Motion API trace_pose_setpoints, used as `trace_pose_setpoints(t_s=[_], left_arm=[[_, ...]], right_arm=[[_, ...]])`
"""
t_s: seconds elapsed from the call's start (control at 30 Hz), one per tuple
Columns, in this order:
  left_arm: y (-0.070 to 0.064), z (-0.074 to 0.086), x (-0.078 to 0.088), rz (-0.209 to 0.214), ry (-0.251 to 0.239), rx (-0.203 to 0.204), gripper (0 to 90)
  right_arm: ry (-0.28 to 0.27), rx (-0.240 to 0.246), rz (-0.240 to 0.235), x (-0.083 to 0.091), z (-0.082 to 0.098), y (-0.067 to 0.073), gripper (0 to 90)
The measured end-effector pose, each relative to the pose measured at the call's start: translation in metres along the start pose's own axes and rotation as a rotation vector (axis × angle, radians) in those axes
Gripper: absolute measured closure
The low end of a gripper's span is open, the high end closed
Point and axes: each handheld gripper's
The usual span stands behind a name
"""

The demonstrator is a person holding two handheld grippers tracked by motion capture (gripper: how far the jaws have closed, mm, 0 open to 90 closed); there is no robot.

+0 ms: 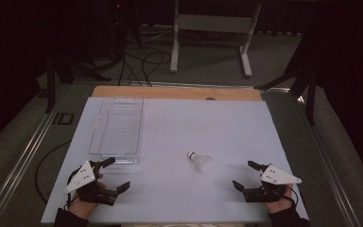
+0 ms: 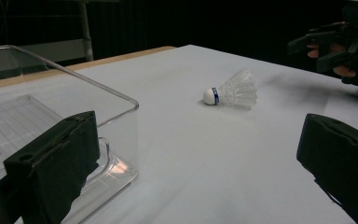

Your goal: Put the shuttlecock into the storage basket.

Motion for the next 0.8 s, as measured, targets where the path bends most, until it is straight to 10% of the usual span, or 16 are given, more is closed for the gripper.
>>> trace_pose_setpoints(t_s=[0.8], left_arm=[[-0.0019,0.0006,-0.0039,0.008,0.038,-0.016,0.0]], right_arm=[[0.046,-0.047,0.03,-0.0014,-0.0001,-0.0053,8.0]])
Point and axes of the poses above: each handheld gripper's, and its own axes: x roughly backward along the jaws, z roughly out of its underside, y roughly to its left, and after that the axes turned 5 degrees about y, right-handed
